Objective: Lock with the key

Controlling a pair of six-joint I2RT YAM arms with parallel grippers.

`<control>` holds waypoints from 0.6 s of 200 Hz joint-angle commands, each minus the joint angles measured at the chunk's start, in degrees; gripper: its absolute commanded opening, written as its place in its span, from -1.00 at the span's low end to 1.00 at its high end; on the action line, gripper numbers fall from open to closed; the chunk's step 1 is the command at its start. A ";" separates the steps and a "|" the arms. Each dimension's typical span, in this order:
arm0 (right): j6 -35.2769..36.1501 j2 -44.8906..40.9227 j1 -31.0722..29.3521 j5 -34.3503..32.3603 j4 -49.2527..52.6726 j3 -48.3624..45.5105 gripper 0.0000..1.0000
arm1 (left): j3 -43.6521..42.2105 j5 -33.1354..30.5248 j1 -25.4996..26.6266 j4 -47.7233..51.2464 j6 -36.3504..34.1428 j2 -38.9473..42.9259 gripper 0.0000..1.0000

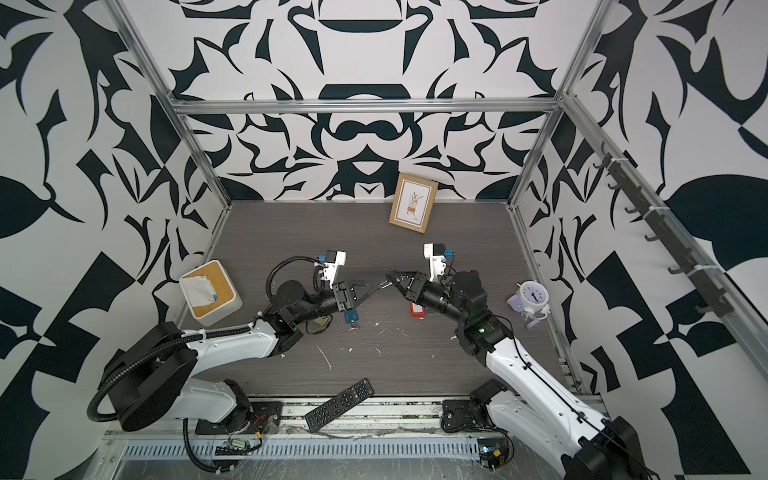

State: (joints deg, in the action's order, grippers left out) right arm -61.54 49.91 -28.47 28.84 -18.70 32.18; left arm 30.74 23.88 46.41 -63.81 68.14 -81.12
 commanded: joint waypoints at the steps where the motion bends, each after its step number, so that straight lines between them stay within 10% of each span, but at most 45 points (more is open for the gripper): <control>1: 0.36 -0.27 0.01 -0.10 -6.05 0.32 -1.00 | 2.31 2.13 0.23 -5.91 3.16 -2.35 -0.18; 120: 1.57 0.04 0.04 0.17 -3.76 -0.01 -1.00 | 1.16 1.87 0.52 -10.99 5.85 -4.63 -0.57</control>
State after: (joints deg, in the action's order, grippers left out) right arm -61.41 51.75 -28.47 29.28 -20.84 32.16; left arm 32.12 25.76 46.78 -71.90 73.71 -86.00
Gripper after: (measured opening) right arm 0.157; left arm 0.229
